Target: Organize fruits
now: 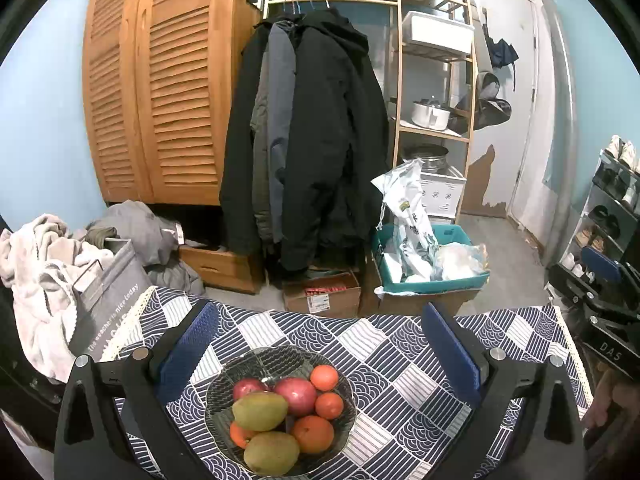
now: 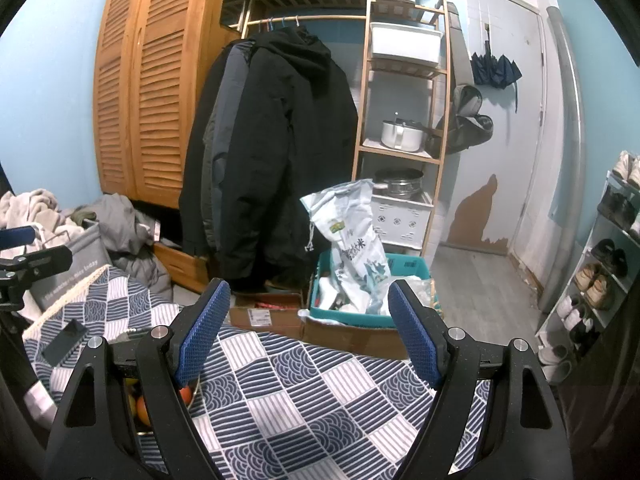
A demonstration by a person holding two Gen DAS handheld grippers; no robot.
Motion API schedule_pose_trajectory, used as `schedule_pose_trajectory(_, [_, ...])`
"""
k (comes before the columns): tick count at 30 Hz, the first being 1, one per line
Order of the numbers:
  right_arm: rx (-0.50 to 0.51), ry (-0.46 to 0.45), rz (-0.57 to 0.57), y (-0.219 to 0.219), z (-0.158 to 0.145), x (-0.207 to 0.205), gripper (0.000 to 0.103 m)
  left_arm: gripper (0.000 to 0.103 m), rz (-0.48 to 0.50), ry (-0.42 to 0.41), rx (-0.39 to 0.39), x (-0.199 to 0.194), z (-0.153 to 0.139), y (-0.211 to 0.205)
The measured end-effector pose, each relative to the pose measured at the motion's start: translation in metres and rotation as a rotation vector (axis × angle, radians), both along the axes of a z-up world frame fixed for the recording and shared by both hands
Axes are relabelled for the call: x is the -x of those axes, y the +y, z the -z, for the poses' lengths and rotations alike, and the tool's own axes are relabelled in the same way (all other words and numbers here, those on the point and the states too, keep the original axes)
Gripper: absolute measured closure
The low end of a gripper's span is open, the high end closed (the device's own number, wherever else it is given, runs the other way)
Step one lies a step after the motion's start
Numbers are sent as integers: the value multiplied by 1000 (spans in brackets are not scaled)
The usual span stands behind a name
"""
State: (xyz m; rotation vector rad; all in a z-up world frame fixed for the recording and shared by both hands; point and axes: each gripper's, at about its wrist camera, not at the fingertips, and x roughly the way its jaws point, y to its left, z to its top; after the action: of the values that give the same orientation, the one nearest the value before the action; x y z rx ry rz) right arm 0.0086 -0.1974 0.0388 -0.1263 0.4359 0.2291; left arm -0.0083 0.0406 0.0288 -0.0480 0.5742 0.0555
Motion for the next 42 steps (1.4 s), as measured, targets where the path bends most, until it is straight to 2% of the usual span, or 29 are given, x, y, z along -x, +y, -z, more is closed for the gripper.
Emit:
schedule_pose_trajectory(29, [4,-2,2,0,-1,0,23,1,-22,3,-29,3,-3,-4])
schedule_pose_trajectory(42, [5,-4,2,1,-1,0,23,1,-27,24,12,3,-2,-3])
